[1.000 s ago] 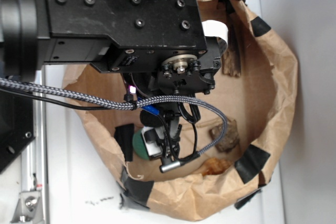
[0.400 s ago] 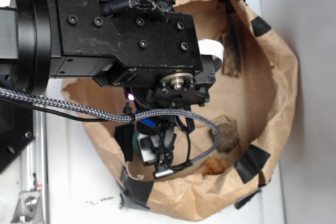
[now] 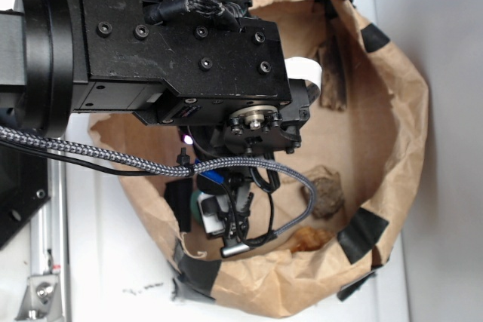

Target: Grab the green ball.

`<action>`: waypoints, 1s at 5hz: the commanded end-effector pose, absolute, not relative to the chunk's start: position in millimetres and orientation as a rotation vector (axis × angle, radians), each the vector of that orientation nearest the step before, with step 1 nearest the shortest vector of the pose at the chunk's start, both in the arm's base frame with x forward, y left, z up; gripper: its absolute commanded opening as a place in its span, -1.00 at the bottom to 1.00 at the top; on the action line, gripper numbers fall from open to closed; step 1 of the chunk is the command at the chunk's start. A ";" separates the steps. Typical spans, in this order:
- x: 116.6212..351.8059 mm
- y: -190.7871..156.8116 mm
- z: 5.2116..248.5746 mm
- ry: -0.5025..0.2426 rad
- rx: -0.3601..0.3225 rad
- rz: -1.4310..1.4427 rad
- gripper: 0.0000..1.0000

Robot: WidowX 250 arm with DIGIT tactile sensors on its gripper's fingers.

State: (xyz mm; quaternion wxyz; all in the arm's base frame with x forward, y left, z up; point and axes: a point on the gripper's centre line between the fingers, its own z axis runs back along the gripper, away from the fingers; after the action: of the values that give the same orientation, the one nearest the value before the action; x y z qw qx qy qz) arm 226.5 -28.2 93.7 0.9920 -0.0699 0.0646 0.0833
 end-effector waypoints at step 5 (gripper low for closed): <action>224.8 -35.7 66.1 0.117 -0.157 0.107 1.00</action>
State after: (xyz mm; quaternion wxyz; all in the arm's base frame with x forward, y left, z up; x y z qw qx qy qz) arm 222.1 -39.6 57.5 0.9923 -0.0771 0.0815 0.0514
